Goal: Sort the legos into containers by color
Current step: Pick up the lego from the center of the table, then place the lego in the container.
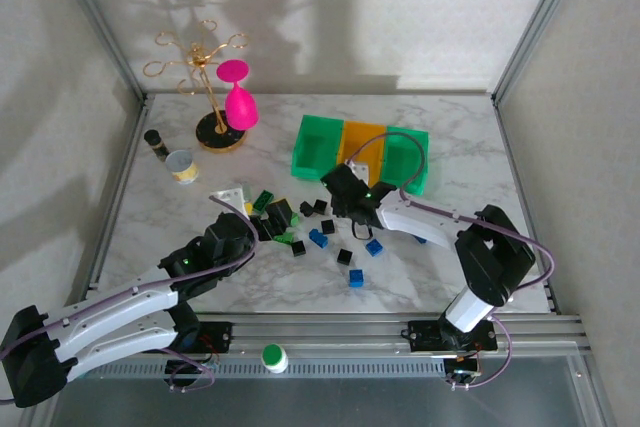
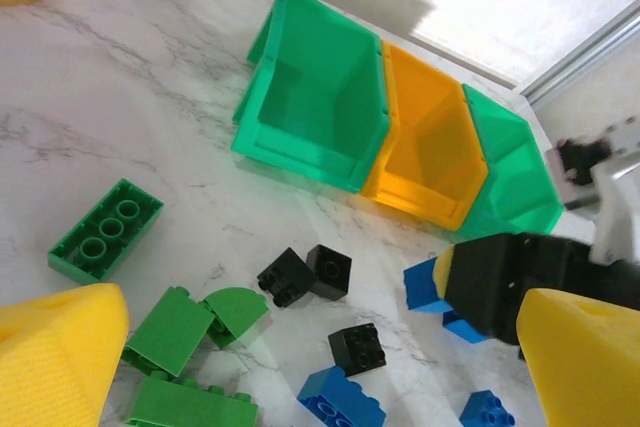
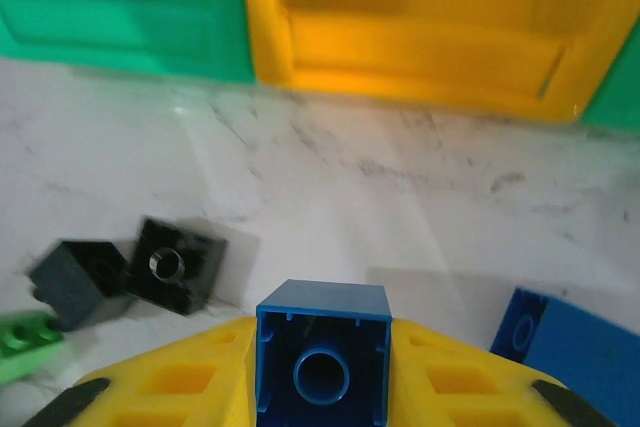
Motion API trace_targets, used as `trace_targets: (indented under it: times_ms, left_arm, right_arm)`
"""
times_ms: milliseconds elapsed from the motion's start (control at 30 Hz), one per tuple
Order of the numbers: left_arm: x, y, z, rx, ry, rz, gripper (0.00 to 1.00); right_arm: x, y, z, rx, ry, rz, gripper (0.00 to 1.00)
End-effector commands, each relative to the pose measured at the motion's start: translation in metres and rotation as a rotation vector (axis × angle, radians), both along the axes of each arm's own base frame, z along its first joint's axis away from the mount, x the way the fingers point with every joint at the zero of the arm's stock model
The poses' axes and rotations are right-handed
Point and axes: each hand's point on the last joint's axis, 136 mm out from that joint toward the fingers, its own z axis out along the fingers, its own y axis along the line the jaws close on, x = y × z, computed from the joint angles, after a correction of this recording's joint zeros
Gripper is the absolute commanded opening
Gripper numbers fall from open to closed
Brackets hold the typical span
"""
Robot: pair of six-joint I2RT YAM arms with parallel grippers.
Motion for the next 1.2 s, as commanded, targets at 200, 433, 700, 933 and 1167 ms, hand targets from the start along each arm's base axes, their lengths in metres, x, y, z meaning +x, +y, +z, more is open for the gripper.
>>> trace_targets:
  times_ms: [200,433,700,933,1167]
  left_arm:
    - [0.014,0.004,0.031,0.029,-0.08,0.049,1.0]
    - [0.027,0.001,0.037,0.027,-0.09,0.054,1.0]
    - [0.04,0.005,0.032,-0.001,-0.086,0.097,1.0]
    - [0.05,0.008,0.03,-0.009,-0.082,0.122,0.99]
    - [0.056,0.008,0.028,-0.006,-0.077,0.13,1.0]
  right_arm:
    - [0.061,-0.025,0.059,-0.002,-0.147,-0.077,0.34]
    - [0.11,-0.034,0.061,-0.027,-0.204,-0.097,0.35]
    - [0.154,-0.032,0.04,-0.013,-0.216,-0.094,0.36]
    - [0.18,-0.027,0.014,-0.026,-0.203,-0.085,0.36]
    - [0.196,-0.02,-0.006,-0.035,-0.187,-0.075,0.37]
